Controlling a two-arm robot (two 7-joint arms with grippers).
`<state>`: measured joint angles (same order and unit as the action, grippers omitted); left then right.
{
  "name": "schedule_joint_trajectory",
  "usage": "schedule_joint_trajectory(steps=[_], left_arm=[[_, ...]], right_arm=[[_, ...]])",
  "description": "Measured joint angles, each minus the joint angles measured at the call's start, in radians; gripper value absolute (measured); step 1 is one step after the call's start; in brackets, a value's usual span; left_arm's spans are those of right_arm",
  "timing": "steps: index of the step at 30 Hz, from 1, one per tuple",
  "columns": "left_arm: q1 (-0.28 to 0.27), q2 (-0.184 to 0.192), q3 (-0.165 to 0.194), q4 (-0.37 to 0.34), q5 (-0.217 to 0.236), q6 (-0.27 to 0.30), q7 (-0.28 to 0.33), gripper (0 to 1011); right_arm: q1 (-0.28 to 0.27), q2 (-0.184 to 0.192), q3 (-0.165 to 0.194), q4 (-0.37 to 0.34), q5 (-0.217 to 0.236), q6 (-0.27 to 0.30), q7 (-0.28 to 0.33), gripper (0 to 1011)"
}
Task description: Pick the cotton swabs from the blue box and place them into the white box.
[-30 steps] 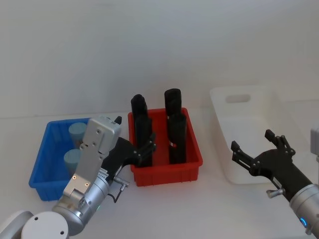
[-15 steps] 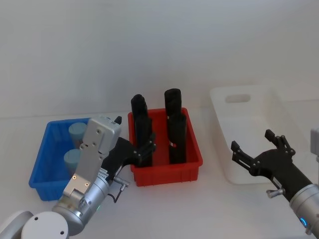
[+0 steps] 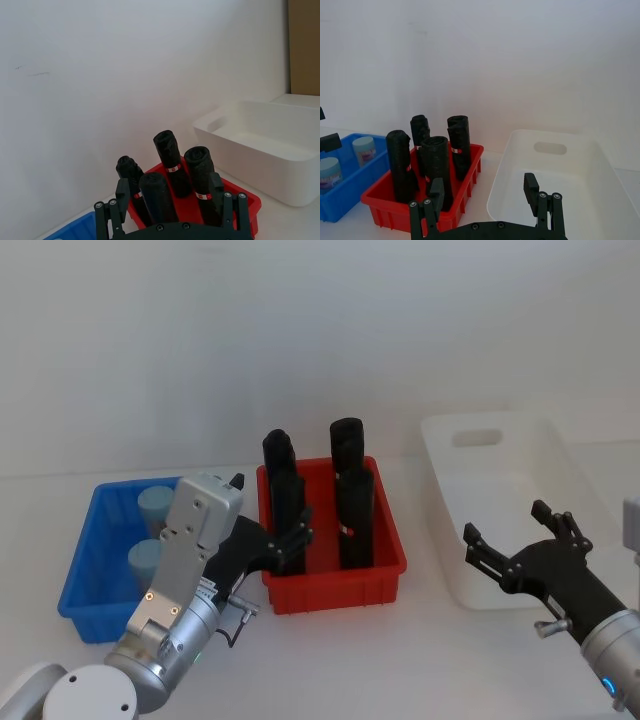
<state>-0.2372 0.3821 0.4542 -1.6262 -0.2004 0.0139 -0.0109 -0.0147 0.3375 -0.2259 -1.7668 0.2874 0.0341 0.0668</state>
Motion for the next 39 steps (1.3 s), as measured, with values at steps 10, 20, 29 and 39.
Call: schedule_joint_trajectory(steps=[10,20,29,39], left_arm=[[-0.007,0.002,-0.009,0.005,-0.004,0.003,-0.007,1004],[-0.036,0.008,-0.042,0.043,-0.047,0.036,-0.033,1004],[-0.068,0.01,-0.075,0.096,-0.095,0.087,-0.049,1004],[-0.095,0.014,-0.105,0.159,-0.14,0.142,-0.059,1004]], right_arm=[[0.0,0.0,0.0,0.0,0.0,0.0,0.0,1001],[0.0,0.0,0.0,0.0,0.0,0.0,0.0,1002],[0.0,0.0,0.0,0.0,0.0,0.0,0.0,1001],[0.0,0.0,0.0,0.0,0.0,0.0,0.0,1002]])
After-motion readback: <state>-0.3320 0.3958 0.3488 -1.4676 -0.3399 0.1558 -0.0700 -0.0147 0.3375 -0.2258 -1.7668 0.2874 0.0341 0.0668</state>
